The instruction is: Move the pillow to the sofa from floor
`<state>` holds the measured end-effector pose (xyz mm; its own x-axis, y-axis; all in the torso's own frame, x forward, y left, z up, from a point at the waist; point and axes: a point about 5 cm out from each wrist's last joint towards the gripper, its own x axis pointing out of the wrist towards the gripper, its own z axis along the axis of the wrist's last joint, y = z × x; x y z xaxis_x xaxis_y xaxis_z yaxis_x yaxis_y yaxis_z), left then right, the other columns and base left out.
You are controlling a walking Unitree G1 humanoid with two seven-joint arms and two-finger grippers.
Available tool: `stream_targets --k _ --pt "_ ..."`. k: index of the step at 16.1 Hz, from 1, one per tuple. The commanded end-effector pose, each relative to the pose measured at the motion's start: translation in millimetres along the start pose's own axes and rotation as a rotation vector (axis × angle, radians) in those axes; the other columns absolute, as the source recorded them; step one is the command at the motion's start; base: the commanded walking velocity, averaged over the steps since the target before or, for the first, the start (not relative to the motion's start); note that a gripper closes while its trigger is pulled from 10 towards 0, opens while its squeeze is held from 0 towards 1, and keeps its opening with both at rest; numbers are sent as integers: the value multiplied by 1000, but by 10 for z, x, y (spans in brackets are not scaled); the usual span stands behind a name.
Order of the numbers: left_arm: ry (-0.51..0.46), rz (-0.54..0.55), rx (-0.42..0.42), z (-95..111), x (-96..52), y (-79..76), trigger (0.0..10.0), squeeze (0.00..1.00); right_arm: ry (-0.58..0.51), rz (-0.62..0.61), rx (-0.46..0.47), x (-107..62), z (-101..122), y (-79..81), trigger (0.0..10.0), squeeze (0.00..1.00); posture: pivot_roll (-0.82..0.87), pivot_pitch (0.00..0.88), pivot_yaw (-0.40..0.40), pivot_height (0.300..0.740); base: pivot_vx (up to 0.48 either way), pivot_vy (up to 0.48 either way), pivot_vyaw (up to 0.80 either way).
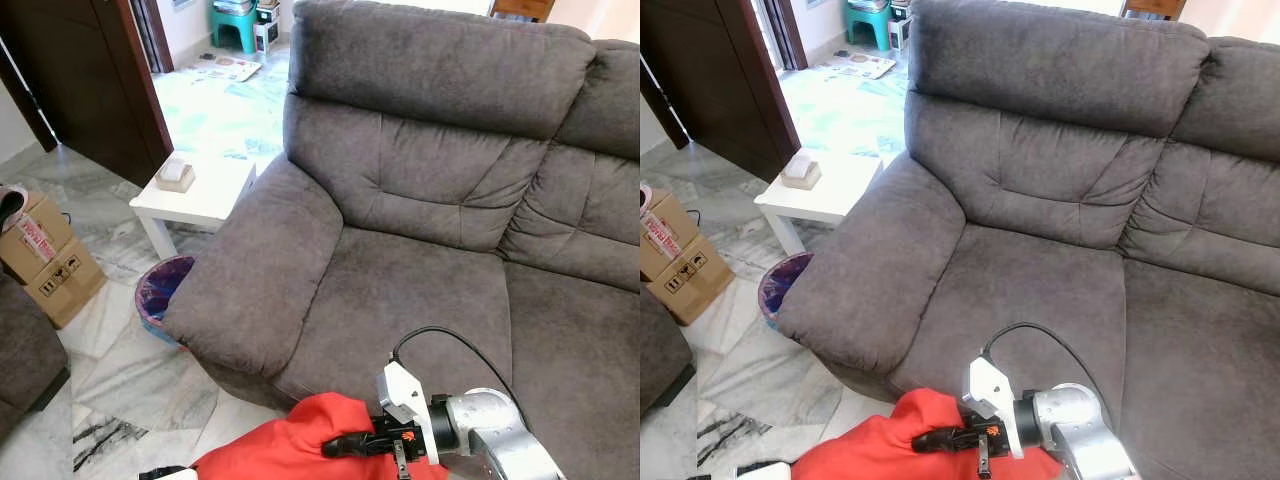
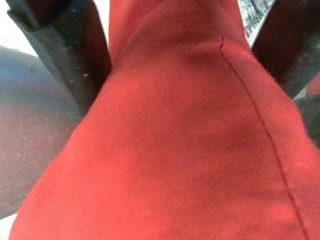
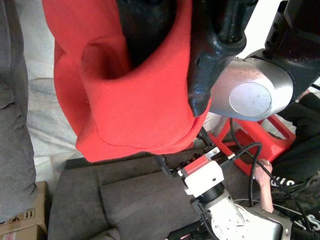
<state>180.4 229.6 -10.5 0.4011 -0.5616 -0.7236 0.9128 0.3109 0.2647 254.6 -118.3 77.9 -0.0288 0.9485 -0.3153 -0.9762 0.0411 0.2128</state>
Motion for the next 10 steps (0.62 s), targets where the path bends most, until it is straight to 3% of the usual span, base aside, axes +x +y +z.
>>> stream_targets --k 1,10 --pt "-4 -21 -12 -33 -8 -68 0 0 -86 36 -78 35 200 32 10000 0 171 126 -43 740 0 0 0" --pt "-33 -87 -7 -4 -95 -104 0 0 -70 10 -66 24 145 39 10000 0 179 129 -36 740 0 0 0"
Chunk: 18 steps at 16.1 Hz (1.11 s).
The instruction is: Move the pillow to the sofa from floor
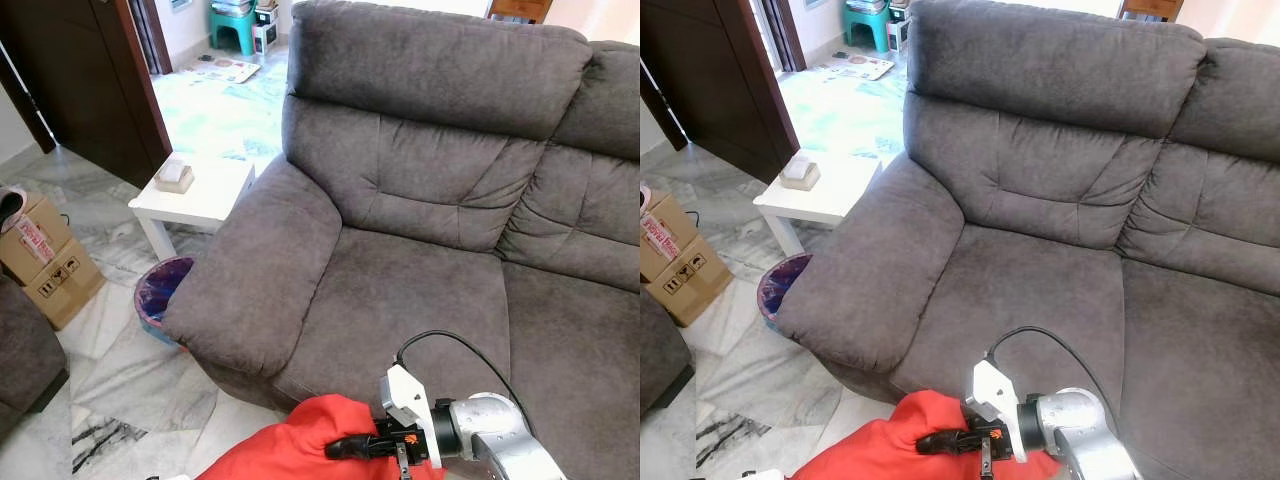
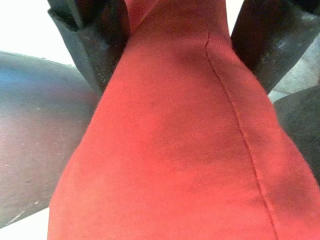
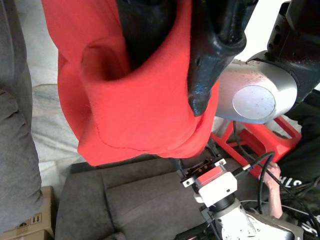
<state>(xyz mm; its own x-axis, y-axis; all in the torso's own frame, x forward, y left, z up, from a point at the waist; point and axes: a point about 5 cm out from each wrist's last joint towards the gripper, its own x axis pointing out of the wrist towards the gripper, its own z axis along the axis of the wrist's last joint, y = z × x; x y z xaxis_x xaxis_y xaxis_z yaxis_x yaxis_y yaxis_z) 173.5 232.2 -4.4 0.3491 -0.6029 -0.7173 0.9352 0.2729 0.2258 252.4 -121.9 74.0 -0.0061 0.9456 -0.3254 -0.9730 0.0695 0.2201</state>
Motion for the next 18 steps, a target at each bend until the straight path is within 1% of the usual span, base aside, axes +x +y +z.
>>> stream_targets --k 1,2,3,5,8,10,14,15,18 --pt "-24 -22 -10 17 -9 -50 0 0 -78 31 -80 46 189 32 10000 0 176 129 -35 740 0 0 0" --pt "-38 -15 -14 40 -11 -36 0 0 -78 30 -78 46 186 33 10000 0 176 129 -35 740 0 0 0" --pt "-69 11 -34 97 -18 14 0 0 -79 24 -74 45 176 33 10000 0 177 130 -35 740 0 0 0" --pt "-73 -10 -60 110 -28 11 0 0 -76 16 -69 44 158 28 10000 0 177 130 -35 740 0 0 0" --pt "-107 17 -93 176 -37 54 0 0 -74 15 -71 35 160 32 10000 0 176 133 -34 740 0 0 0" --pt "-126 15 -95 251 -65 92 0 0 -68 1 -68 17 142 19 10000 0 178 133 -33 740 0 0 0" --pt "-147 22 -99 322 -83 116 0 0 -60 -7 -63 18 118 13 10000 0 177 133 -30 740 0 0 0" --pt "-164 39 -92 361 -95 138 0 0 -62 -9 -62 16 120 11 10000 0 177 134 -31 740 0 0 0" --pt "-253 121 -155 516 -151 292 0 0 -72 -22 -51 13 112 -9 10000 0 180 133 -33 740 0 0 0"
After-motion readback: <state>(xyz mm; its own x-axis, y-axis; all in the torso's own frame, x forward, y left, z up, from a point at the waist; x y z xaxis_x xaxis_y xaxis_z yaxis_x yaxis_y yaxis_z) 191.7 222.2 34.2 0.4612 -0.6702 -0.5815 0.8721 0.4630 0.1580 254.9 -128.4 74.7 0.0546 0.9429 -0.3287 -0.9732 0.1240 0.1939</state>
